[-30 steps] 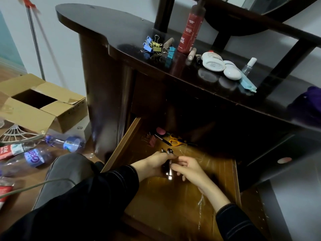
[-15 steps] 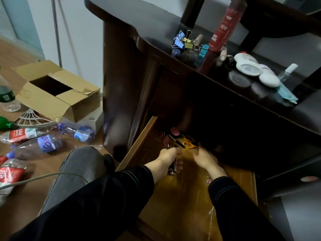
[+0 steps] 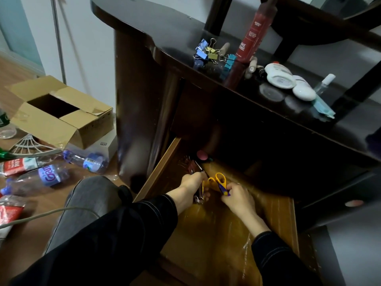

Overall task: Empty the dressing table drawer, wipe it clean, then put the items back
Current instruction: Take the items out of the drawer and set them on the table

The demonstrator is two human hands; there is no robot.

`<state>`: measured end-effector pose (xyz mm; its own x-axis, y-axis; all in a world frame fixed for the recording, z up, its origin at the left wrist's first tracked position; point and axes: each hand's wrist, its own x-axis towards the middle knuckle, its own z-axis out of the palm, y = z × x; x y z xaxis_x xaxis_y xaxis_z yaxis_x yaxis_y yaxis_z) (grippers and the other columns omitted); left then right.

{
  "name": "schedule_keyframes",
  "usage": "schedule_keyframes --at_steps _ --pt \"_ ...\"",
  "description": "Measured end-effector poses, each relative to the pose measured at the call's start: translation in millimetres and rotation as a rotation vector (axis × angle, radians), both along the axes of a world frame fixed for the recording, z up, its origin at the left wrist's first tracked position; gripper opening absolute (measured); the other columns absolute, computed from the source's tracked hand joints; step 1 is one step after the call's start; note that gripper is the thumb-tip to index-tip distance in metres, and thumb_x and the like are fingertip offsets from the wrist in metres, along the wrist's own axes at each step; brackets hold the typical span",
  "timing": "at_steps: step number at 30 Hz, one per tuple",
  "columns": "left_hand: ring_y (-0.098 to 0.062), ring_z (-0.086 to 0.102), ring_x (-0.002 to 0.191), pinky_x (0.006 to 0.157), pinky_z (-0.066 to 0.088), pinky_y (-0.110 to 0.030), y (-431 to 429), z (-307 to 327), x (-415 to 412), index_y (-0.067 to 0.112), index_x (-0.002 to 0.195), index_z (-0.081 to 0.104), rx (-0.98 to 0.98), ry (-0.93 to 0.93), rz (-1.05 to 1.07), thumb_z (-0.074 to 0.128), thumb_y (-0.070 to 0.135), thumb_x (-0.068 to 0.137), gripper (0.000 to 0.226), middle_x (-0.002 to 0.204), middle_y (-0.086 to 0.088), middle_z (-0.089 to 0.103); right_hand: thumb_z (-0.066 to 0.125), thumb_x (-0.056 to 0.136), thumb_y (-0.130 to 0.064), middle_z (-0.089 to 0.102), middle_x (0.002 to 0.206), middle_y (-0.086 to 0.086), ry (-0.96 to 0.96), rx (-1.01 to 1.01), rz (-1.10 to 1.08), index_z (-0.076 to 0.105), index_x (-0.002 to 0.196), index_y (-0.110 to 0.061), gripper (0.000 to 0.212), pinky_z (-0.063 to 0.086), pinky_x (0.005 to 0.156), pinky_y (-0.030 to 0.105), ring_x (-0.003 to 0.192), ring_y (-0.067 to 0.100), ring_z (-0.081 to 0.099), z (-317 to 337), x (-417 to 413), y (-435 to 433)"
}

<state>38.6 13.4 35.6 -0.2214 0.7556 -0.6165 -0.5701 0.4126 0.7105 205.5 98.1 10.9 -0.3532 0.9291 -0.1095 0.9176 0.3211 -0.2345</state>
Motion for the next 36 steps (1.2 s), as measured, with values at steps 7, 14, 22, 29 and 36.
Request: schedule_keyframes --at_steps 7,14,22,29,36 --pt "-0.022 0.062 0.041 0.043 0.051 -0.028 -4.1 3.4 -1.8 0.005 0.12 0.041 0.031 0.145 -0.008 0.062 0.02 0.092 0.038 0.087 -0.015 0.059 0.071 0.092 -0.026 0.063 0.065 -0.002 0.409 -0.173 -0.061 0.067 0.084 -0.021 0.011 0.047 0.051 0.027 0.052 0.01 0.058 32.9 29.9 -22.8" --pt "-0.03 0.069 0.06 0.046 0.055 -0.034 -30.9 30.2 10.3 0.012 0.118 0.044 0.258 0.503 -0.308 0.061 0.029 0.097 0.032 0.103 -0.022 0.066 0.068 0.095 -0.028 0.069 0.075 0.005 0.387 -0.112 0.042 0.068 0.087 -0.022 0.01 0.058 0.069 0.042 0.07 0.021 0.068 96.7 57.4 -64.9" --pt "-0.039 0.065 0.052 0.048 0.054 -0.036 -80.1 131.9 15.3 0.021 0.115 0.049 0.672 0.645 -0.477 0.057 0.033 0.098 0.022 0.088 -0.013 0.073 0.069 0.094 -0.035 0.069 0.074 -0.004 0.332 0.1 0.113 0.069 0.09 -0.03 0.007 0.052 0.062 0.028 0.07 0.01 0.065 208.7 98.8 -107.3" --pt "-0.033 0.056 0.04 0.037 0.041 -0.027 -64.0 245.8 32.8 0.03 0.102 0.056 0.969 0.713 -0.236 0.058 0.043 0.092 0.017 0.068 -0.016 0.066 0.068 0.091 -0.04 0.065 0.063 -0.01 0.442 0.293 0.076 0.065 0.079 -0.032 0.014 0.04 0.055 0.025 0.054 0.007 0.056 266.1 100.0 -121.5" --pt "-0.023 0.053 0.038 0.035 0.037 -0.025 25.3 289.7 31.1 0.014 0.1 0.054 0.866 0.856 -0.222 0.056 0.038 0.094 0.025 0.061 -0.01 0.062 0.069 0.089 -0.039 0.05 0.051 -0.004 0.693 0.361 -0.082 0.063 0.071 -0.018 0.028 0.033 0.052 0.033 0.046 0.006 0.041 291.6 103.6 -90.4"
